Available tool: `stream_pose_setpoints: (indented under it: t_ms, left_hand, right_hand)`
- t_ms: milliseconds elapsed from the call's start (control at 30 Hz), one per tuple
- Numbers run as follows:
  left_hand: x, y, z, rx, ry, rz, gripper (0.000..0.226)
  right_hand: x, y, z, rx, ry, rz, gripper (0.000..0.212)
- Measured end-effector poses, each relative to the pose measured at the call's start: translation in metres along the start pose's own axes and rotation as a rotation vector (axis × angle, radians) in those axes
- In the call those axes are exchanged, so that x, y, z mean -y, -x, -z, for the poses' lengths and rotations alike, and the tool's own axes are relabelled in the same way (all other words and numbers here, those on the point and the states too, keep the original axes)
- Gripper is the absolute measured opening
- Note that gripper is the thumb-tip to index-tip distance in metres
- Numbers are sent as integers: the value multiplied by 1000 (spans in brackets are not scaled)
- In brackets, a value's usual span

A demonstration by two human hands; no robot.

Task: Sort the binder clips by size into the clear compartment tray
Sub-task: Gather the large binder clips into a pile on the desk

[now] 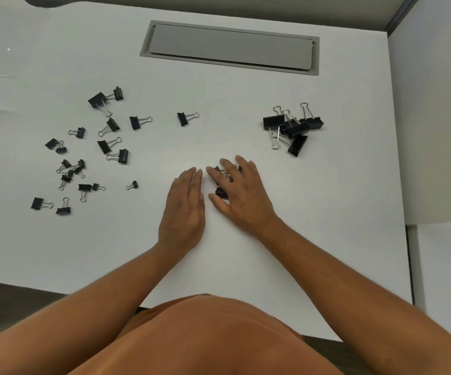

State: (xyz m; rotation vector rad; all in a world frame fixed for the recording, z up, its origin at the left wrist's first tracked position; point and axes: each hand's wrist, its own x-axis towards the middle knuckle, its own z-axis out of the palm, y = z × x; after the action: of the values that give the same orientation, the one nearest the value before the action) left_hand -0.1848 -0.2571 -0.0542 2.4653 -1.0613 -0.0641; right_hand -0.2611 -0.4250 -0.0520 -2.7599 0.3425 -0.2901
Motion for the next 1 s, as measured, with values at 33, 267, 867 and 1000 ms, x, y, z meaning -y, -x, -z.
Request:
stream_pose_setpoints:
  t_ms: [33, 267, 867, 1000]
  left_hand:
    - [2, 0, -2, 6, -27, -18, 52]
    - [9, 2, -10, -52, -128, -114, 45]
    - [11, 1, 7, -24, 34, -177, 50]
    - [34, 4, 53, -72, 106, -259, 52]
  right_hand:
    - [-3, 3, 1, -24, 2, -8, 56]
    - [-36, 59, 27, -123, 44, -252, 53]
    - [-36, 83, 42, -241, 91, -426, 68]
    - [3, 78, 38, -332, 16, -344, 58]
